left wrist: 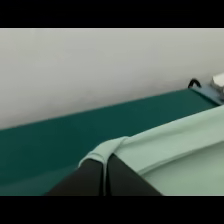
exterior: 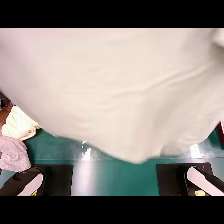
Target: Fold the shirts.
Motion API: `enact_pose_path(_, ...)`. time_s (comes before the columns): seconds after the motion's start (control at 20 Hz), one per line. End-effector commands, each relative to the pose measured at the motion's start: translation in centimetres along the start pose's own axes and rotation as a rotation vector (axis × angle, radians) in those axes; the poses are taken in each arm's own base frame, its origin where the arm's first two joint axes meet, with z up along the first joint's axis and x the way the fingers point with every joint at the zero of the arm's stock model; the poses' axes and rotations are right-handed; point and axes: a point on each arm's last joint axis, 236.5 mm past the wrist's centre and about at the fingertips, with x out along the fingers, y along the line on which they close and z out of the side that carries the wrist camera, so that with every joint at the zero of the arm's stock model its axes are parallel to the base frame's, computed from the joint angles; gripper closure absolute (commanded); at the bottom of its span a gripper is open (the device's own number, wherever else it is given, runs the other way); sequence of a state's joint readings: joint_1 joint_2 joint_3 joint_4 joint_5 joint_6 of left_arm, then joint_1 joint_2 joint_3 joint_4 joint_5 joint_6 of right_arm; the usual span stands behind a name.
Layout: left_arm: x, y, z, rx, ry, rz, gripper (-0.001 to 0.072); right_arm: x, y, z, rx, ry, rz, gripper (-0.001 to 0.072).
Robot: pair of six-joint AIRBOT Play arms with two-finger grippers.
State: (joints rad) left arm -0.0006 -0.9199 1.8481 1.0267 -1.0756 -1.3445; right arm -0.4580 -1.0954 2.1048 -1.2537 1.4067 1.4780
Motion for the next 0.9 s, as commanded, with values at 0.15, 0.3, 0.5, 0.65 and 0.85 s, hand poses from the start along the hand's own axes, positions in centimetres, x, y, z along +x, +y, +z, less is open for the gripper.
enact_pose_path(0.15, 10.5, 5.9, -22.4, -0.251, 0.628, -0.020, 0.0686, 13.5, -2.1, -17.4, 0.121, 0.643, 0.051, 0.0701)
enact_pose_path(0.3, 13.7, 8.6, -29.5, -0.295, 0.769, -0.001, 0.0686, 18.3, -0.9, -21.0, 0.123, 0.722, 0.088, 0.0700)
enact_pose_path(0.5, 17.8, 11.6, -33.9, -0.272, 0.774, 0.021, 0.0686, 24.2, -0.8, -22.9, 0.063, 0.693, 0.050, 0.0700)
enact_pose_path(0.65, 20.7, 14.3, -33.6, -0.261, 0.660, 0.090, 0.0686, 28.0, 0.2, -22.9, 0.032, 0.616, 0.049, 0.0700)
enact_pose_path(0.85, 22.9, 17.1, -30.1, -0.224, 0.468, 0.177, 0.0686, 32.0, 1.5, -22.7, 0.020, 0.519, 0.061, 0.0700)
